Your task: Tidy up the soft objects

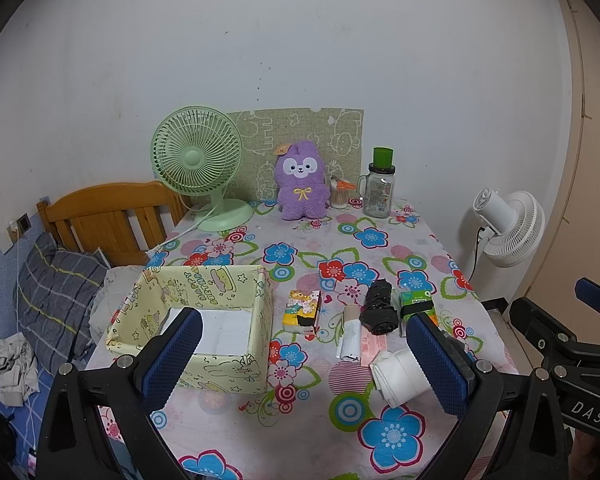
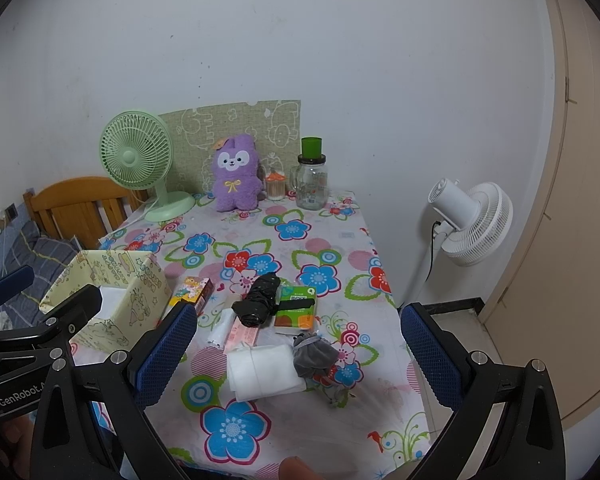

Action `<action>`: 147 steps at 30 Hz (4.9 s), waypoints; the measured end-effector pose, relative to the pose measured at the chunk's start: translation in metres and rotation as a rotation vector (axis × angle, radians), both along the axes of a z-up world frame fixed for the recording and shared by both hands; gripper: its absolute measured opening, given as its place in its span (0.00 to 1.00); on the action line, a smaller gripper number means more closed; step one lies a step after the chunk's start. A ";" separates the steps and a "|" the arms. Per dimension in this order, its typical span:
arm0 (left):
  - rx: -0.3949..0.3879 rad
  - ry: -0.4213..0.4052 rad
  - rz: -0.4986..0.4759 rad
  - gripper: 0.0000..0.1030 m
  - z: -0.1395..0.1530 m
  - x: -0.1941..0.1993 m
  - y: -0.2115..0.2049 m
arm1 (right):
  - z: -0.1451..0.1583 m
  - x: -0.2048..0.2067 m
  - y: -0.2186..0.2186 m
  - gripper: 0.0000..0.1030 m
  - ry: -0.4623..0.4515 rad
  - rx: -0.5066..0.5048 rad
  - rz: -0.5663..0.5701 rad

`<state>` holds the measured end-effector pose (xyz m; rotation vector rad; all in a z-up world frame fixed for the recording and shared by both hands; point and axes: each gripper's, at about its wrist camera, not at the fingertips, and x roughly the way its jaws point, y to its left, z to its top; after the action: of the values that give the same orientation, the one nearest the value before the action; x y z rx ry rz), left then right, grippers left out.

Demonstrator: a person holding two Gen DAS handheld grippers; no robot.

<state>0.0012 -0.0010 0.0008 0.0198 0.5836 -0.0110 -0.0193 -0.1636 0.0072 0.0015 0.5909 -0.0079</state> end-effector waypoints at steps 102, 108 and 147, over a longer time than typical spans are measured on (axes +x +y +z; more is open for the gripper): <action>0.062 0.485 -0.288 1.00 -0.170 0.129 -0.125 | -0.164 0.127 -0.054 1.00 0.406 0.086 -0.084; 0.053 0.495 -0.332 1.00 -0.174 0.134 -0.147 | -0.167 0.131 -0.074 1.00 0.417 0.090 -0.132; -0.041 0.499 -0.459 0.92 -0.176 0.142 -0.200 | -0.163 0.131 -0.127 1.00 0.392 0.057 -0.249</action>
<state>0.1436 -0.2014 -0.1753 0.1127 1.0677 -0.4851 0.1117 -0.2910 -0.1554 0.1312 0.9802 -0.2380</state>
